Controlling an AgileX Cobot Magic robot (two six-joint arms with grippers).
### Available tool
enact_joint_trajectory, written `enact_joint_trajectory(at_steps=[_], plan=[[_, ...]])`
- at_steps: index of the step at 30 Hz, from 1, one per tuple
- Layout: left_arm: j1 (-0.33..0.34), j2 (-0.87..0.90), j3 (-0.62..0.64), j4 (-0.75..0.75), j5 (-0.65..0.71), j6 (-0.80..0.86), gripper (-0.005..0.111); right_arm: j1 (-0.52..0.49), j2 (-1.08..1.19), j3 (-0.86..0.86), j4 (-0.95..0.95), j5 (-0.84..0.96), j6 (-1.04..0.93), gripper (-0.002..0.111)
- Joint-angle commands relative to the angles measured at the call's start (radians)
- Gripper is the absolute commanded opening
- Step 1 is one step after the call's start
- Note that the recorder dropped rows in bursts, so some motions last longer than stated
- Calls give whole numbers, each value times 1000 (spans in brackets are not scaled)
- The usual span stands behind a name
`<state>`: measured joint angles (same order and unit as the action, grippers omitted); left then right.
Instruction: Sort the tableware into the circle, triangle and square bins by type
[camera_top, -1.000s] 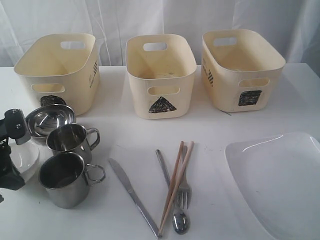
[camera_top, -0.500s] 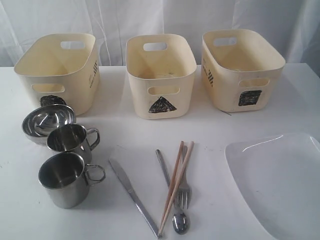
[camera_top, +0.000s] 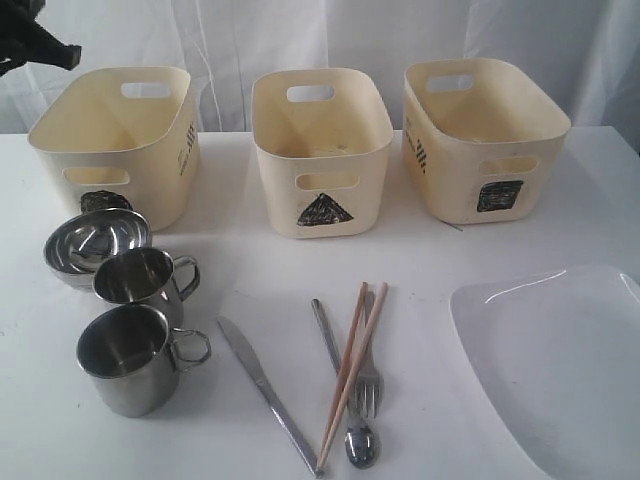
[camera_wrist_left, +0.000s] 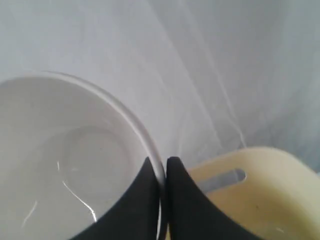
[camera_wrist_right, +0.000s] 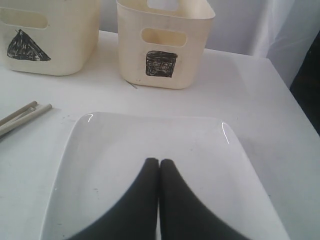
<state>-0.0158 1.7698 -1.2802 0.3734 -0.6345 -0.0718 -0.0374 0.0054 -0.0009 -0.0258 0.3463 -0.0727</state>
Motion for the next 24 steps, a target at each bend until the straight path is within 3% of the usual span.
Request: enact_joint_trajectory(at_steps=[1, 5, 8, 12, 15, 20, 24], plan=[[4, 184, -206, 119, 225, -334, 0, -5, -5, 1, -4, -4, -1, 0], [0, 252, -297, 644, 102, -706, 0, -5, -5, 1, -4, -4, -1, 0], [-7, 287, -327, 826, 100, -953, 0, -5, -5, 1, -4, -4, -1, 0], [-7, 327, -327, 1006, 30, -1135, 3, -5, -5, 1, -4, -4, -1, 0], [-7, 334, -327, 1082, -61, -1257, 19, -5, -5, 1, -4, -4, -1, 0], [-7, 334, -327, 1087, -156, -1443, 53, -5, -5, 1, -4, -4, -1, 0], [-7, 298, -327, 1093, -207, -1550, 59, -5, -5, 1, -4, -4, -1, 0]])
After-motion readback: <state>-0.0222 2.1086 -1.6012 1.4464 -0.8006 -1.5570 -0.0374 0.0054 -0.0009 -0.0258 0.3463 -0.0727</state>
